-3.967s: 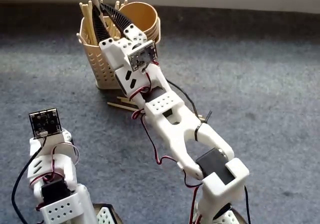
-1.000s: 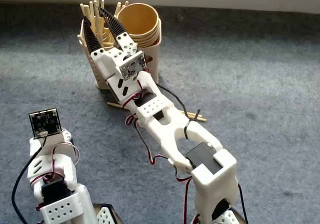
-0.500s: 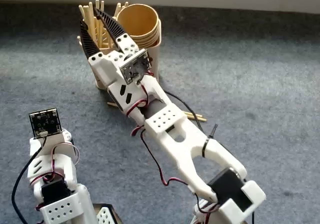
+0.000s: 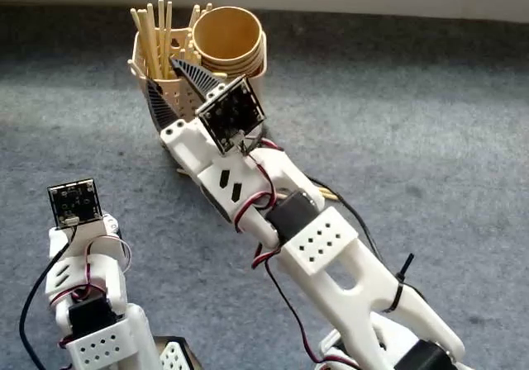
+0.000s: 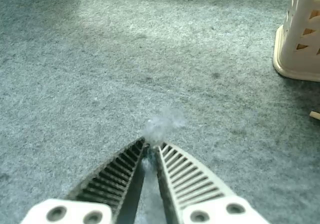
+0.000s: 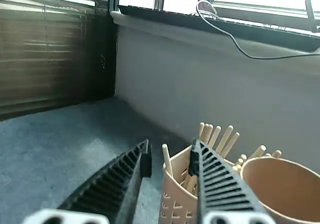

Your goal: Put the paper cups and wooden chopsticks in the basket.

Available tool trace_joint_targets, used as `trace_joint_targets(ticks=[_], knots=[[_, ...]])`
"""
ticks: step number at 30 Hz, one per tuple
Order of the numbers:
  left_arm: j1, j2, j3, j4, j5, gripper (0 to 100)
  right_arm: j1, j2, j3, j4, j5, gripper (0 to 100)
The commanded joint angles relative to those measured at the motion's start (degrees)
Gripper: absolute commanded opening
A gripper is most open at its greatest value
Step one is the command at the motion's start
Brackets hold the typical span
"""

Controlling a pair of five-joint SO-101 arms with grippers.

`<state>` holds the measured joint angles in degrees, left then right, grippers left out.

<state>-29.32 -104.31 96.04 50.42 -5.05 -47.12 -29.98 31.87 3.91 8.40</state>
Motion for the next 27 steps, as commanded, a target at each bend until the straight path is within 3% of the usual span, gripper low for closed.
trace_joint_targets(ticks=[1, 10, 15, 27], knots=[[0.92, -0.84, 1.10, -1.05, -0.53, 2, -0.48, -4.79, -0.48, 11.91, 0.09, 13.4], [0.92, -0.84, 1.10, -1.05, -0.53, 2, -0.48, -4.26, -0.22, 34.59, 0.79, 13.5], [0.92, -0.84, 1.10, -1.05, -0.53, 2, -0.31, -1.10, -0.22, 41.63, 12.48, 13.5], [0.92, -0.84, 1.10, -1.05, -0.53, 2, 3.65, 18.95, -0.92, 43.47, 28.13, 13.4]])
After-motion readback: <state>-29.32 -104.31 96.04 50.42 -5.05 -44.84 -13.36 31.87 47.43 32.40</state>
